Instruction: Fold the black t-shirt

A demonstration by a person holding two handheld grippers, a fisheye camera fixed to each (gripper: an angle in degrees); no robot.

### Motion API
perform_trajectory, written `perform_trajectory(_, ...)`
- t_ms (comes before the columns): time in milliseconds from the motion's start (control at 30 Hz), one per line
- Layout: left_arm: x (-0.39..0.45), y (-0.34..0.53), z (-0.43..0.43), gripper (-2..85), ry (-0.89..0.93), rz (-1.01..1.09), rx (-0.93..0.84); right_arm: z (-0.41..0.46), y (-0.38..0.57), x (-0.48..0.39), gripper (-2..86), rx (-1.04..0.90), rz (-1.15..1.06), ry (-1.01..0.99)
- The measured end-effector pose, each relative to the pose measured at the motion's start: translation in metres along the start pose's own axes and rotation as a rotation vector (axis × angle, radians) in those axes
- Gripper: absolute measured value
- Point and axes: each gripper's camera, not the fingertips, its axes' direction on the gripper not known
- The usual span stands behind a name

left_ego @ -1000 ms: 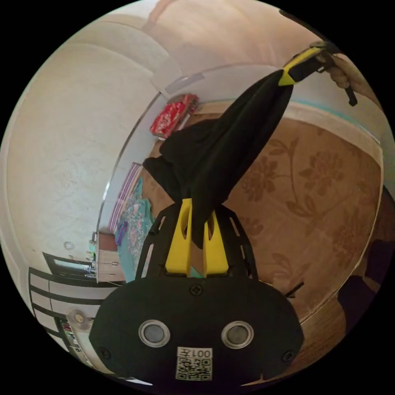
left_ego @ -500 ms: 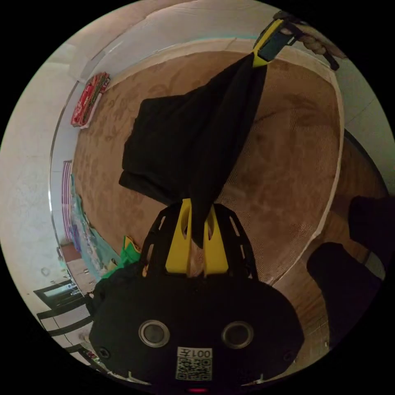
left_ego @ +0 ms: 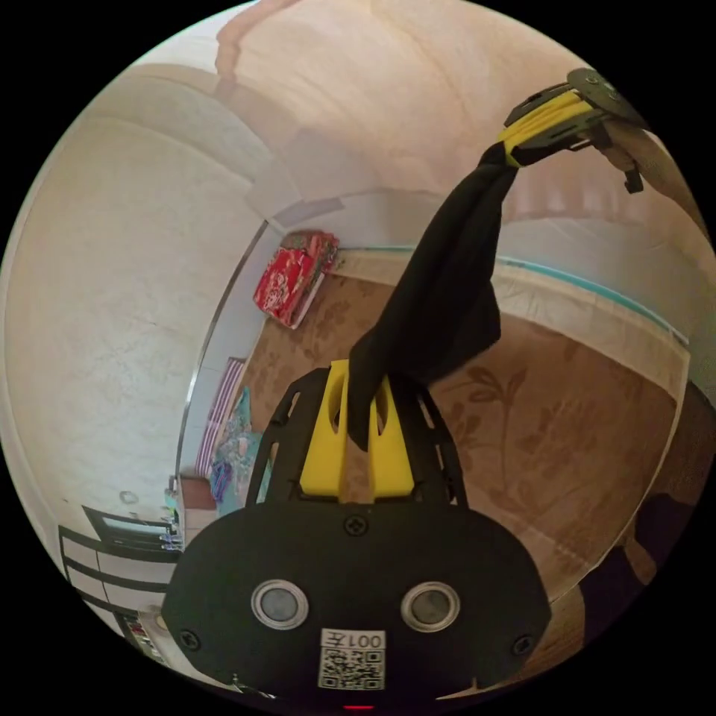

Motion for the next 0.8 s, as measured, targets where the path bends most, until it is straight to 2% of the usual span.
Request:
perform_trajectory(133, 0.057, -0.012, -0.018, 2.8, -0.011, 0.078, 0.063, -0.033, 0.034, -0.011, 0.4, -0.092, 0.041, 0.045)
perform_trajectory(300, 0.164, 0.006, -0.013, 3.2, 0.033, 0.192, 0.069, -0.038, 0.131, -0.075, 0.5, -0.402, 0.032, 0.177)
perform_trajectory(500, 0.307, 0.067, 0.012, 3.4, 0.283, 0.353, -0.070, -0.022, 0.264, -0.173, 0.6, -0.743, -0.029, 0.244)
perform_trajectory(633, 0.370, 0.116, 0.000, 3.2, 0.323, 0.495, -0.062, -0.035, 0.315, -0.210, 0.7, -0.822, 0.039, 0.282)
perform_trajectory(800, 0.390, 0.162, -0.008, 3.2, 0.378, 0.485, -0.045, -0.070, 0.339, -0.233, 1.1, -0.838, 0.175, 0.337)
